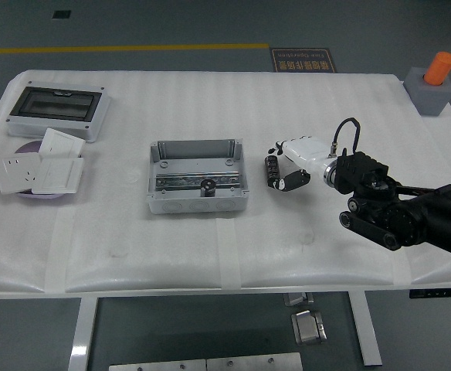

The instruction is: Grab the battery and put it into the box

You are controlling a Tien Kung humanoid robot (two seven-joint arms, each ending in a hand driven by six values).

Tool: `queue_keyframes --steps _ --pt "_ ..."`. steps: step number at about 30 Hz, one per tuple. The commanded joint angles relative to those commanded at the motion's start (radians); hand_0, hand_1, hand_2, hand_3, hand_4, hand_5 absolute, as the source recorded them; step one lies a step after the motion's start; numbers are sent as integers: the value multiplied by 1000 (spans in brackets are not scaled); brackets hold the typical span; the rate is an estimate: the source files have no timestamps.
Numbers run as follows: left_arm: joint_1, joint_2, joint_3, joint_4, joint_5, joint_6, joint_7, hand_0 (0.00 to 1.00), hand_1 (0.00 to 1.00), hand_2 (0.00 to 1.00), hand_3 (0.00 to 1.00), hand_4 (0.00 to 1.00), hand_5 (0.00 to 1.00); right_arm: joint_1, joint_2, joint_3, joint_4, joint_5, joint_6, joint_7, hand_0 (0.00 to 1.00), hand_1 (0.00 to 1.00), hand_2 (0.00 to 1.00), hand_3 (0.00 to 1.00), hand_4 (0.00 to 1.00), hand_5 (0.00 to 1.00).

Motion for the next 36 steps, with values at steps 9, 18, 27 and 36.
queue_keyframes --steps 9,18,27,36 --pt "1 -2 5 0 -3 -1 0 599 646 491 559 608 261 -4 -2 6 3 -10 12 0 835 738 737 739 526 289" --pt "2 -3 11 0 -11 3 -6 599 646 491 559 610 265 5 -47 51 88 -8 -25 -8 831 734 733 730 512 277" --pt "7 -4 4 0 -5 5 -4 598 646 491 560 614 271 -51 -93 252 276 -76 -45 -32 820 730 724 725 516 283" --pt "12 -4 -6 0 3 3 0 598 646 490 560 615 275 -150 -28 434 479 -111 -45 -52 820 729 726 725 517 282"
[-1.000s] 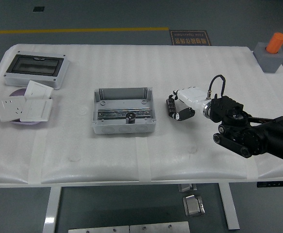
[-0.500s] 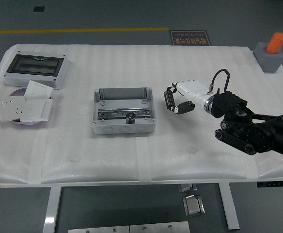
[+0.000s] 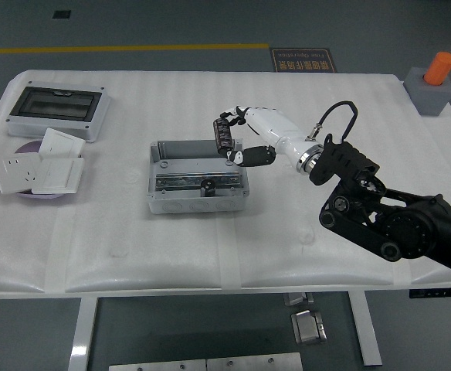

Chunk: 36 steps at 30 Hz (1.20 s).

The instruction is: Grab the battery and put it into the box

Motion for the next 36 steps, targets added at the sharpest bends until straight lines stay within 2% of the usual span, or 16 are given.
queue_keyframes --steps 2,6,7,12,13,18,19,24,25,30,36 --pt "1 1 -3 0 3 -1 2 598 646 490 559 617 277 -11 16 9 26 -6 0 0 825 731 726 726 521 285" --pt "2 2 -8 0 6 -1 5 598 646 490 559 617 277 -21 37 4 24 -21 5 -7 825 731 726 726 521 285" --pt "2 3 -8 0 5 -1 5 598 646 489 559 616 280 -22 39 1 21 -24 7 -9 836 739 748 803 668 363" --pt "2 2 -3 0 1 -2 5 598 646 489 559 616 280 -23 44 -2 2 -32 13 -10 836 739 748 803 668 363" --pt "2 2 -2 0 0 -2 5 597 646 488 558 617 281 -22 44 -2 -2 -33 14 -9 943 811 857 953 802 416" --pt "1 2 1 0 -2 -3 5 597 646 488 558 617 281 -14 38 0 -24 -29 20 -8 943 811 857 953 802 416" --pt "1 3 1 0 -2 -3 5 596 646 489 558 617 280 -11 35 0 -27 -27 21 -7 998 855 895 998 926 496" --pt "1 3 7 0 -7 -3 5 596 646 489 558 617 280 2 23 -2 -39 -16 24 -4 998 855 895 998 926 496" --pt "1 3 8 0 -9 -4 5 596 646 488 558 618 279 4 21 -2 -41 -13 24 -3 998 859 897 998 954 512" --pt "-1 2 15 0 -16 -3 3 596 646 488 558 618 279 24 -16 16 1 -16 28 -4 998 859 897 998 954 512" --pt "1 6 11 0 -12 -2 2 596 646 488 558 617 277 34 -108 134 119 -50 30 -13 998 857 891 998 973 529"
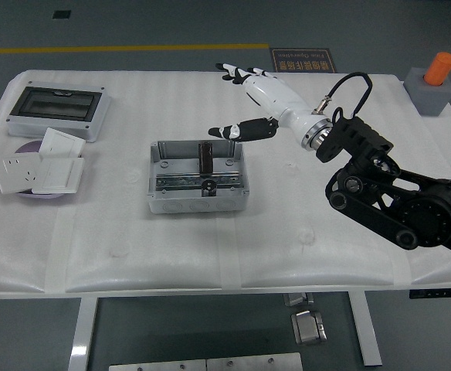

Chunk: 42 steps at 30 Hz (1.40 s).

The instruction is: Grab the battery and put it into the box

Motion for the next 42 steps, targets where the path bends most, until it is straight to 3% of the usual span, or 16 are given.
queue_keyframes --steps 3,6,21,31,42 --pt "4 0 -1 0 -1 0 1 596 646 487 557 617 275 -35 -42 72 54 -28 -2 -2 998 854 883 998 983 539" --pt "10 -3 -2 0 0 0 1 596 646 487 557 617 275 -84 -64 139 67 -40 -7 1 998 854 883 998 983 539" --pt "21 -9 -21 0 13 2 -1 596 646 488 558 614 266 -368 -107 472 10 -45 -36 33 973 815 833 966 983 554" --pt "11 -9 -16 0 7 3 -3 596 646 490 558 613 266 -454 -102 599 4 -59 -38 38 963 807 826 955 982 555" --pt "11 9 -8 0 2 2 1 596 646 491 559 613 265 -514 -72 695 -12 -40 -45 56 963 807 821 951 982 561"
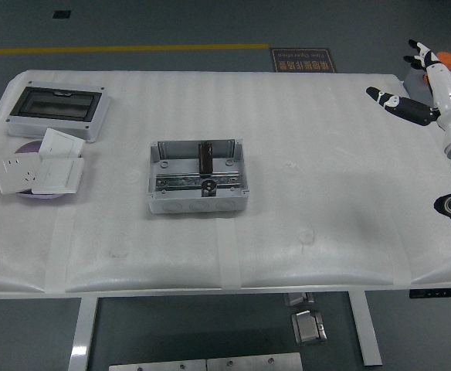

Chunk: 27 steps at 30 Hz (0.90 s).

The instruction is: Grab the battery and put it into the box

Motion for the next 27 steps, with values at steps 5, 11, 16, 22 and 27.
queue_keyframes --steps 5,11,16,22,27 --pt "9 5 -2 0 4 0 1 596 646 491 558 614 267 -30 8 33 -5 11 -3 5 957 801 821 943 979 562" --pt "16 -2 4 0 -10 2 -2 596 646 491 558 615 270 -51 7 63 6 48 -4 12 946 798 820 941 974 556" --pt "18 -5 -3 0 -7 3 -1 597 646 491 558 615 271 -53 7 71 36 73 -4 17 945 793 818 938 972 556" --pt "17 -4 -8 0 -4 3 -1 597 646 491 558 614 272 -58 7 87 41 71 -4 16 940 792 818 938 968 555" --pt "17 -12 0 0 -12 2 -2 597 646 492 558 615 274 -72 3 110 43 72 -3 17 941 791 817 936 967 555"
